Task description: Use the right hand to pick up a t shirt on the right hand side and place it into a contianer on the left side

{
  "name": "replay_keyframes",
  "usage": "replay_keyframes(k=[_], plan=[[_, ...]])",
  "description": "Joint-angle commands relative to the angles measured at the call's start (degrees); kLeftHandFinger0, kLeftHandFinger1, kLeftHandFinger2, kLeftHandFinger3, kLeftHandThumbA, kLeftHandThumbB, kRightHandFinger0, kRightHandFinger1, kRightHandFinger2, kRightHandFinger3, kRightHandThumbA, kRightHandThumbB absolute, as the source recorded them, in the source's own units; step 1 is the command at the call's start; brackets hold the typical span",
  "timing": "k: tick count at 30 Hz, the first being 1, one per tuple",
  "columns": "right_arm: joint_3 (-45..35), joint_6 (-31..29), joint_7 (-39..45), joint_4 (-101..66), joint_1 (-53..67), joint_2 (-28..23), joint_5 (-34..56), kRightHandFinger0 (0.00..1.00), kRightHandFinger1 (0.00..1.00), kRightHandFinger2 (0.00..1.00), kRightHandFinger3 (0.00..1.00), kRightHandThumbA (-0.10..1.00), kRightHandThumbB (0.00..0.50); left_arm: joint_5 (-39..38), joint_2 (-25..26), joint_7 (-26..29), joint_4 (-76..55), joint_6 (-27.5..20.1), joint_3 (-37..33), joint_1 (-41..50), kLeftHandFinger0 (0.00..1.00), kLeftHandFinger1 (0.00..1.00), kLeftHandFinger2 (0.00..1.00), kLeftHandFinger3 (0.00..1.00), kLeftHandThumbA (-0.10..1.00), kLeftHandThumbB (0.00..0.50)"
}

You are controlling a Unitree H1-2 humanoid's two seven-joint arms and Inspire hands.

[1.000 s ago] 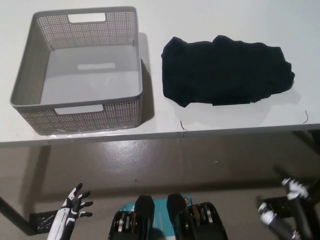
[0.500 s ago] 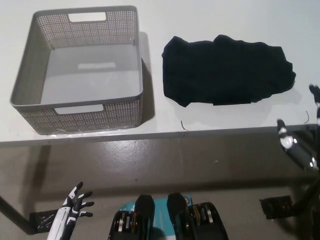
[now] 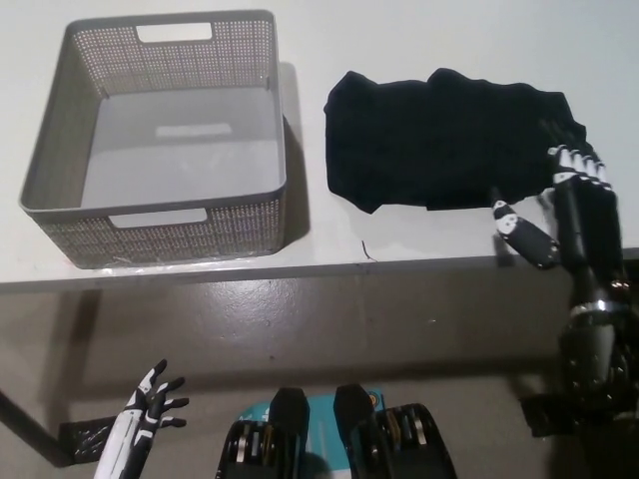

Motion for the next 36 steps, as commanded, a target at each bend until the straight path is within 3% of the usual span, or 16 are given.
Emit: replay_keyframes(k=[1,17,20,26,31,33,36], plan=[[2.24,1.98,-1.79,2.98,-5.36,-0.25,-2.98,1.0,1.0,1.0,1.0,0.65,0.5,0.64,0.65,-0.06,-1.1,-2.14,-0.26,-1.05,0.66,0.76,0.85,1.0,1.0,0.187],[6.82,3.01,-1.87,11.78,-9.01,-0.37,-2.44,1.0,1.0,1.0,1.0,0.69,0.5,0.94,0.9,-0.11,-0.61,-2.71,-0.35,-1.75,0.66,0.75,0.84,1.0,1.0,0.204],[7.58,3.0,-1.98,13.03,-9.1,-0.72,-2.69,1.0,1.0,1.0,1.0,0.77,0.5,0.95,0.94,-0.4,-1.4,-1.82,-0.44,-1.69,0.66,0.76,0.85,1.0,1.0,0.199],[7.94,2.4,-2.93,15.27,-9.57,-0.91,-2.03,1.0,1.0,1.0,1.0,0.75,0.5,1.31,1.13,-0.49,-1.59,-1.8,-0.58,-2.05,0.66,0.75,0.84,1.0,1.0,0.213],[8.01,1.73,-3.93,17.49,-10.08,-0.79,-1.61,1.0,1.0,1.0,1.0,0.75,0.5,1.12,1.21,-0.6,-1.93,-1.88,-0.46,-2.14,0.65,0.75,0.84,1.0,1.0,0.194],[8.26,1.16,-4.12,17.88,-10.11,-0.88,-1.57,1.0,1.0,1.0,1.0,0.82,0.5,0.87,1.22,-0.82,-2.01,-1.6,-0.43,-2.09,0.65,0.74,0.84,1.0,1.0,0.216],[8.53,1.14,-3.69,17.59,-10.01,-1.0,-1.45,1.0,1.0,1.0,1.0,0.82,0.5,0.73,1.37,-1.14,-2.36,-0.84,-0.41,-2.2,0.65,0.75,0.84,1.0,1.0,0.238]])
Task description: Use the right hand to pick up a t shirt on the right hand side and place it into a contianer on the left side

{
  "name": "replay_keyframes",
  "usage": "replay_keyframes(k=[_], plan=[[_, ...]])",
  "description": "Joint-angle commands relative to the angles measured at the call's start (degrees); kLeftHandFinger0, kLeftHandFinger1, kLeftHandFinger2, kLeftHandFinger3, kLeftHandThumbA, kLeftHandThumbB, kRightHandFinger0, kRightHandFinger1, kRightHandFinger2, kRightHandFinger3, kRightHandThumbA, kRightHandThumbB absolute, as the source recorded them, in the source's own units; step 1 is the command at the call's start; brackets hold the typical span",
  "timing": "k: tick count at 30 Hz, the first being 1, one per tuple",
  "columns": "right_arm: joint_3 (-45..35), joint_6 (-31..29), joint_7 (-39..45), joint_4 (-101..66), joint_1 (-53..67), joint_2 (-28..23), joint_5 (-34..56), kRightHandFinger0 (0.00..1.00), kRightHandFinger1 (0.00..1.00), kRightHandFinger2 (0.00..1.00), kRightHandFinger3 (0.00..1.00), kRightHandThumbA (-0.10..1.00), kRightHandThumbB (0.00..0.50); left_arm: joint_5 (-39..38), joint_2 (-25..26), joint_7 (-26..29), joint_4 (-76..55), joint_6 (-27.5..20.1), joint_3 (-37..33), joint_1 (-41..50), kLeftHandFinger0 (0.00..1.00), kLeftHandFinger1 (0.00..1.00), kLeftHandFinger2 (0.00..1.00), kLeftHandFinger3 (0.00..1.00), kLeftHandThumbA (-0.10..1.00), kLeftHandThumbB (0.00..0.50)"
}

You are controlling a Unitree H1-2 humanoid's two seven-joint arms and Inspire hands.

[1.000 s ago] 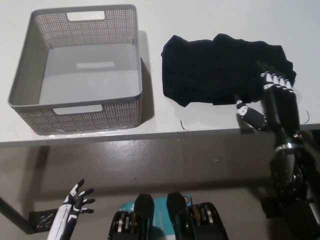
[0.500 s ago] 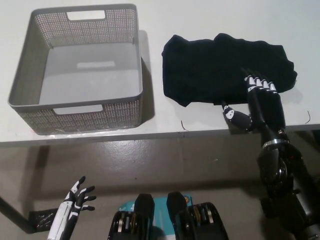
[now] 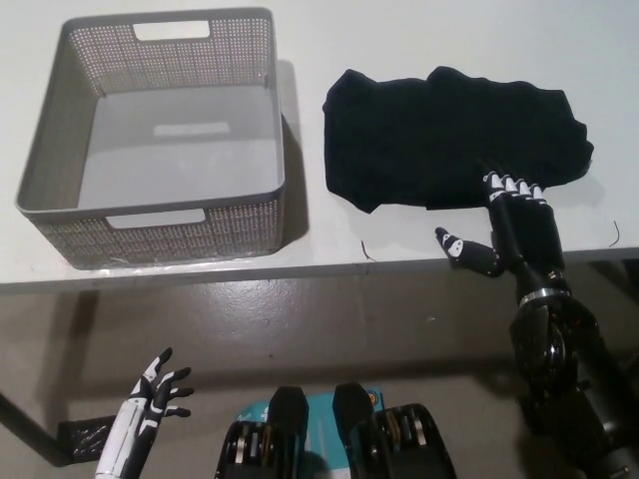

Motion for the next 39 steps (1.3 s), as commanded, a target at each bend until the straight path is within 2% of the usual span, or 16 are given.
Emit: replay_keyframes(k=[1,2,7,13,15,16,21,23,25,30,32,33,39], plan=[[0.43,-1.43,-2.49,-0.15,-3.55,-0.97,0.38,1.0,1.0,1.0,1.0,0.78,0.5,-0.01,1.22,-0.74,-2.31,-0.5,-0.12,-0.68,0.64,0.74,0.84,1.0,1.0,0.231],[0.41,-1.4,-2.47,-0.17,-3.56,-0.94,0.49,1.0,1.0,1.0,1.0,0.77,0.5,0.21,1.26,-0.65,-2.29,-0.65,-0.11,-0.63,0.64,0.73,0.84,1.0,1.0,0.222],[0.05,-2.79,-3.71,2.91,-5.91,-1.33,1.25,1.0,1.0,1.0,1.0,0.76,0.5,0.65,1.37,-0.89,-2.86,0.03,-0.17,-0.3,0.65,0.75,0.85,1.0,1.0,0.249],[0.39,-2.79,-6.67,7.49,-9.86,-2.05,0.5,1.0,1.0,1.0,1.0,0.78,0.5,0.39,1.31,-1.29,-3.09,0.03,-0.06,-0.38,0.65,0.75,0.84,1.0,1.0,0.205],[0.63,-2.64,-6.98,9.0,-11.21,-2.33,0.36,1.0,1.0,1.0,1.0,0.79,0.5,0.56,1.37,-1.26,-3.07,0.25,0.0,-0.49,0.65,0.74,0.83,1.0,1.0,0.229],[0.66,-2.58,-7.49,10.63,-12.39,-2.27,0.47,1.0,1.0,1.0,1.0,0.75,0.5,0.03,1.43,-1.61,-2.97,-0.04,0.0,-0.56,0.65,0.75,0.84,1.0,1.0,0.227],[1.52,-2.23,-10.35,15.73,-15.52,-2.34,-0.19,1.0,1.0,1.0,1.0,0.73,0.5,-0.06,1.46,-1.86,-2.99,0.34,-0.04,-1.55,0.65,0.74,0.84,1.0,1.0,0.24],[1.85,-2.24,-11.27,17.06,-15.99,-2.36,-0.05,1.0,1.0,1.0,1.0,0.75,0.5,0.05,1.49,-1.89,-3.0,0.26,-0.08,-1.82,0.65,0.74,0.84,1.0,1.0,0.241],[2.75,-0.66,-10.73,19.05,-16.61,-2.31,-0.43,1.0,1.0,1.0,1.0,0.81,0.5,-0.08,1.47,-1.95,-3.23,0.75,0.02,-2.09,0.64,0.74,0.84,1.0,1.0,0.245],[3.59,0.47,-10.19,21.2,-16.34,-1.84,0.08,1.0,1.0,1.0,1.0,0.83,0.486,-0.04,1.74,-2.2,-3.4,0.71,-0.02,-2.58,0.63,0.74,0.85,1.0,1.0,0.23],[4.04,0.08,-10.93,22.76,-16.79,-1.74,0.09,1.0,1.0,1.0,1.0,0.84,0.494,0.07,1.61,-1.95,-3.11,0.48,0.08,-2.99,0.62,0.73,0.85,1.0,1.0,0.229],[4.59,0.66,-10.22,23.07,-16.76,-1.68,-0.16,1.0,1.0,1.0,1.0,0.87,0.497,0.07,1.56,-1.87,-2.99,0.24,0.13,-3.05,0.61,0.72,0.84,1.0,1.0,0.224],[6.02,1.64,-9.69,24.63,-16.93,-1.02,0.16,1.0,1.0,1.0,1.0,0.84,0.488,-0.38,1.64,-2.33,-2.88,0.18,0.08,-3.65,0.62,0.73,0.86,1.0,1.0,0.224]])
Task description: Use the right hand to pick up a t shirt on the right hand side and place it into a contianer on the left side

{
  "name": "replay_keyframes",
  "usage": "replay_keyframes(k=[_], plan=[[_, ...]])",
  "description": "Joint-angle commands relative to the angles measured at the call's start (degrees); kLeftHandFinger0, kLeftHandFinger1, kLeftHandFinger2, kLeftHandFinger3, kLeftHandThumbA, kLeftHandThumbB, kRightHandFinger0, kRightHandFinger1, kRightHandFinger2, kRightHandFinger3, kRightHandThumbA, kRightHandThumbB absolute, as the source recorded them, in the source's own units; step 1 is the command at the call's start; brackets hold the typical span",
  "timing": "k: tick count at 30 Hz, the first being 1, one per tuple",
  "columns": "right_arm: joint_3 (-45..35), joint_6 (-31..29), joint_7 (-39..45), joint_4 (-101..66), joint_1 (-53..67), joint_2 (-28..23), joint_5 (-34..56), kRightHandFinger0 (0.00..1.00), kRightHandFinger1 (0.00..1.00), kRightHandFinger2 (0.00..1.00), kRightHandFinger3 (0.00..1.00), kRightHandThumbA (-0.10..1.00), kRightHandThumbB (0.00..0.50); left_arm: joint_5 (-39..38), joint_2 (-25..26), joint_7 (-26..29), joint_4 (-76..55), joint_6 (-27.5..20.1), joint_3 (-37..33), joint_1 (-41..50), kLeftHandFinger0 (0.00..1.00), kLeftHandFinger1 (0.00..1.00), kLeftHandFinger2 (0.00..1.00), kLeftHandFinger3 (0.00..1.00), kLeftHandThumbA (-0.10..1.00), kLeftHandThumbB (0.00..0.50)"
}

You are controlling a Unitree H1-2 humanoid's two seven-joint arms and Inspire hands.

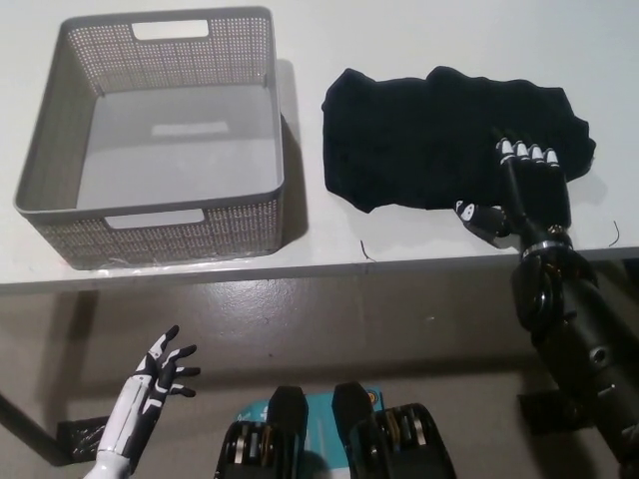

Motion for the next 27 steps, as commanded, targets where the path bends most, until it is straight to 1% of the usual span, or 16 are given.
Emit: replay_keyframes(k=[1,4,6,7,8,9,10,11,12,14,15,17,19,21,23,27], plan=[[1.12,1.32,-1.44,1.31,-3.76,0.25,0.1,1.0,1.0,1.0,1.0,0.84,0.486,-0.46,0.93,-0.42,-1.18,-0.58,-0.02,-1.16,0.62,0.74,0.87,1.0,1.0,0.219],[1.76,0.97,-1.52,3.6,-4.43,1.04,0.63,1.0,1.0,1.0,1.0,0.84,0.494,-0.63,0.77,-0.52,-1.62,-0.11,-0.11,-0.8,0.63,0.74,0.87,1.0,1.0,0.218],[2.01,0.82,-1.92,4.46,-4.7,1.28,0.84,1.0,1.0,1.0,1.0,0.8,0.496,-0.7,0.64,-0.56,-1.6,-0.06,-0.18,-0.74,0.63,0.75,0.88,1.0,1.0,0.219],[1.9,0.71,-2.14,4.69,-4.77,1.53,1.18,1.0,1.0,1.0,1.0,0.72,0.485,-0.54,0.67,-0.57,-1.96,0.22,-0.23,-0.58,0.63,0.75,0.88,1.0,1.0,0.215],[1.94,0.69,-2.23,4.76,-4.71,1.55,1.25,1.0,1.0,1.0,1.0,0.72,0.485,-0.53,0.7,-0.6,-2.0,0.24,-0.24,-0.52,0.63,0.75,0.88,1.0,1.0,0.215],[-0.74,-4.08,-6.39,5.4,-4.4,2.47,4.44,1.0,1.0,1.0,1.0,0.16,0.355,-0.48,0.67,-0.51,-1.94,-0.22,-0.26,-0.47,0.63,0.75,0.89,1.0,1.0,0.189],[-2.73,-8.6,-10.17,5.68,-3.92,3.07,6.78,1.0,1.0,1.0,1.0,-0.05,0.314,-0.32,0.65,-0.41,-2.01,-0.18,-0.27,-0.31,0.62,0.74,0.89,1.0,1.0,0.199],[-3.13,-9.65,-11.1,6.04,-3.9,3.25,7.07,1.0,1.0,1.0,1.0,-0.1,0.293,-0.26,0.66,-0.37,-2.05,-0.14,-0.26,-0.22,0.62,0.74,0.89,1.0,1.0,0.201],[-4.13,-11.71,-14.23,6.77,-4.05,3.8,7.65,0.81,0.93,0.97,0.95,-0.1,0.222,-0.54,0.72,-0.55,-2.03,0.01,-0.23,-0.19,0.63,0.74,0.89,1.0,1.0,0.208],[-5.16,-12.33,-13.76,6.7,-4.25,4.21,8.68,0.64,0.69,0.78,0.74,-0.1,0.187,-0.76,0.68,-0.63,-1.94,-0.27,-0.24,-0.16,0.62,0.74,0.89,1.0,1.0,0.209],[-5.33,-12.61,-13.68,6.74,-4.24,4.18,8.75,0.66,0.67,0.76,0.72,-0.1,0.186,-0.41,0.66,-0.49,-1.79,-0.39,-0.33,-0.17,0.61,0.73,0.88,1.0,1.0,0.203],[-5.79,-12.94,-13.98,6.23,-3.94,4.21,9.04,0.69,0.69,0.77,0.74,-0.1,0.19,0.08,0.61,-0.31,-1.79,-0.25,-0.44,-0.09,0.61,0.73,0.88,1.0,1.0,0.197],[-5.91,-13.68,-14.53,6.4,-3.64,4.23,9.27,0.77,0.69,0.76,0.75,-0.1,0.191,0.04,0.61,-0.29,-2.12,0.04,-0.39,0.22,0.6,0.72,0.87,1.0,1.0,0.2],[-6.17,-15.03,-15.26,6.8,-3.47,4.3,9.81,0.76,0.68,0.75,0.74,-0.1,0.213,0.06,0.7,-0.32,-2.18,-0.08,-0.39,0.42,0.6,0.72,0.87,1.0,1.0,0.201],[-6.15,-15.93,-15.6,7.49,-3.43,4.19,10.25,0.85,0.69,0.74,0.74,-0.1,0.213,0.3,0.63,-0.05,-2.09,-0.3,-0.34,0.42,0.6,0.72,0.87,1.0,1.0,0.204],[-5.88,-16.72,-16.39,8.41,-3.36,4.12,10.67,0.76,0.69,0.75,0.73,-0.1,0.186,0.35,0.66,-0.02,-2.13,-0.09,-0.29,0.47,0.61,0.72,0.88,1.0,1.0,0.195]])
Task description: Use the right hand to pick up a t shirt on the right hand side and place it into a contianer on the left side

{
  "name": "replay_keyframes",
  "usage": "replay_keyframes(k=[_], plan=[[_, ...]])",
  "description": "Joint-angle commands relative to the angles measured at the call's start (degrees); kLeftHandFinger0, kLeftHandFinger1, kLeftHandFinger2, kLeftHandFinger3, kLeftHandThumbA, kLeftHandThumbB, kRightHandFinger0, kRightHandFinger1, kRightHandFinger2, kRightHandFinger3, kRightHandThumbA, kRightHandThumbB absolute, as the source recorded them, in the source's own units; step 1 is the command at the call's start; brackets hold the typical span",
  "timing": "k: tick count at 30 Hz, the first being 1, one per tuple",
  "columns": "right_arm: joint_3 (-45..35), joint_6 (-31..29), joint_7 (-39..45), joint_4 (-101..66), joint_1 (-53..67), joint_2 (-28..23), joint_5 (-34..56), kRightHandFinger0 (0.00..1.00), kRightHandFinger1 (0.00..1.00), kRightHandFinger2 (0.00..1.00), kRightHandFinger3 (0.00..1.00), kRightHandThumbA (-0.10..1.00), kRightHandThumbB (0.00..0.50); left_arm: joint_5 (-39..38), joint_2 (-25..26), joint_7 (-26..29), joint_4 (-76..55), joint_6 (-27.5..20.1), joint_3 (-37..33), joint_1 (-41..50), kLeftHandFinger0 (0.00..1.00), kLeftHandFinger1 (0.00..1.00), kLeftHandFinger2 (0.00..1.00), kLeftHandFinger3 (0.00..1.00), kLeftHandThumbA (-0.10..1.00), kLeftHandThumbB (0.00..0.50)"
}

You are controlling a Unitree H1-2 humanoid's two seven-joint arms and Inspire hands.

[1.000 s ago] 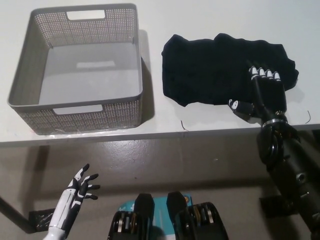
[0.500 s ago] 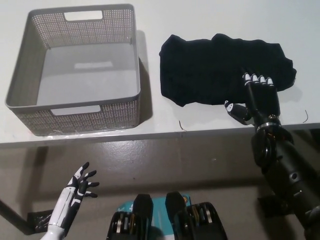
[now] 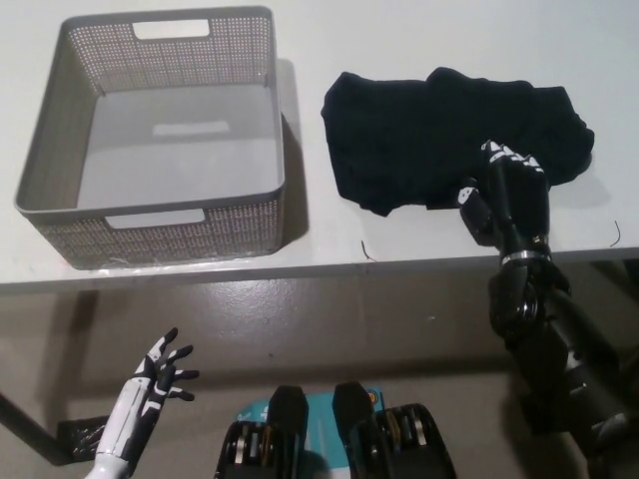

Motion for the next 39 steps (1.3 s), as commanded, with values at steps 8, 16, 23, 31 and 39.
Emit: replay_keyframes(k=[8,16,23,31,39], plan=[[-1.99,-7.89,-6.0,1.11,-2.03,0.31,5.09,0.68,0.66,0.75,0.75,-0.1,0.163,0.15,0.59,-0.38,-2.37,0.01,-0.38,0.57,0.62,0.73,0.89,1.0,1.0,0.193],[-8.91,-12.5,-8.68,-2.08,-9.92,1.8,11.1,0.6,0.58,0.66,0.69,-0.1,0.192,0.5,0.69,0.0,-1.65,-1.13,-0.32,0.15,0.62,0.73,0.88,1.0,1.0,0.193],[-15.85,-9.99,0.31,-14.38,-14.67,3.91,20.6,0.13,0.15,0.2,0.3,-0.1,0.106,0.47,0.61,-0.23,-1.99,0.09,-0.38,0.37,0.61,0.73,0.87,1.0,1.0,0.211],[-22.18,-0.64,14.79,-29.07,-14.89,8.19,37.86,0.0,0.0,0.02,0.05,0.35,0.248,0.51,0.89,-0.33,-2.45,0.35,-0.25,1.2,0.62,0.73,0.88,1.0,1.0,0.205],[-25.1,4.81,16.8,-39.37,-19.29,13.72,47.19,0.0,0.0,0.15,0.13,0.4,0.169,0.66,0.88,-0.28,-2.2,0.06,-0.37,1.44,0.61,0.73,0.87,1.0,1.0,0.19]])
